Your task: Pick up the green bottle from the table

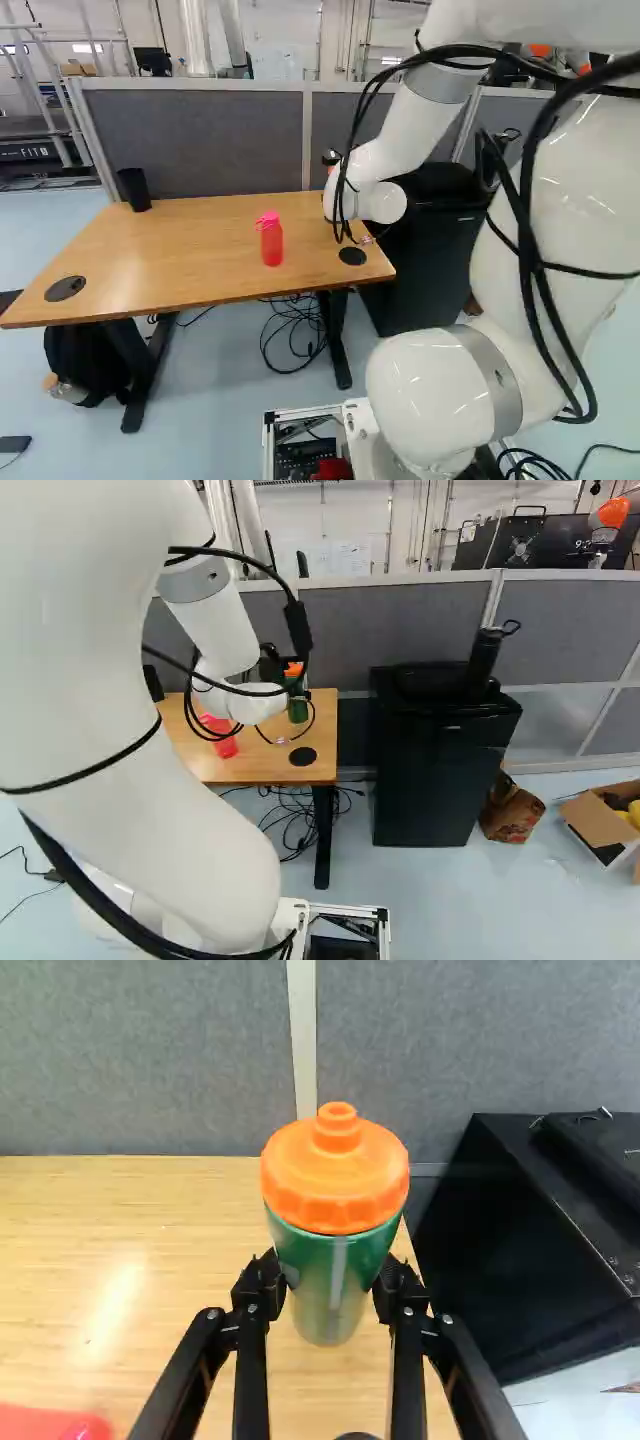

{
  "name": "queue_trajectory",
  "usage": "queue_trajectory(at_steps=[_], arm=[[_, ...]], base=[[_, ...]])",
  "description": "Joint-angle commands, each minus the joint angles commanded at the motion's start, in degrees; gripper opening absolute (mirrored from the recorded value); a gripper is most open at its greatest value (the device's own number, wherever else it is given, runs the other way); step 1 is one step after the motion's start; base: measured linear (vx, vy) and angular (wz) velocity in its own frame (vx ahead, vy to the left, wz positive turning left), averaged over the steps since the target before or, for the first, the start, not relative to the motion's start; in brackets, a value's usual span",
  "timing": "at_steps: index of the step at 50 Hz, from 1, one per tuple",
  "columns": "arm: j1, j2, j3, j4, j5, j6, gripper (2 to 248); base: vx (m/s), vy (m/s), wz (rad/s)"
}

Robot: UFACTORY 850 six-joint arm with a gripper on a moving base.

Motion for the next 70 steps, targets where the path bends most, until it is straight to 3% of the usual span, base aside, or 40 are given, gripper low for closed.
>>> queue_trajectory(at_steps=[20,45,70], arm=[[1.96,7.83,5.84,0.00,0.00,0.00,110],[1.42,8.80,7.62,0.00,1.23,0.00,110],[-0.61,11.59,13.26,0.00,5.39,0.00,110]], base=[[0.000,0.000,0.000],[0.000,0.000,0.000],[0.000,0.000,0.000]])
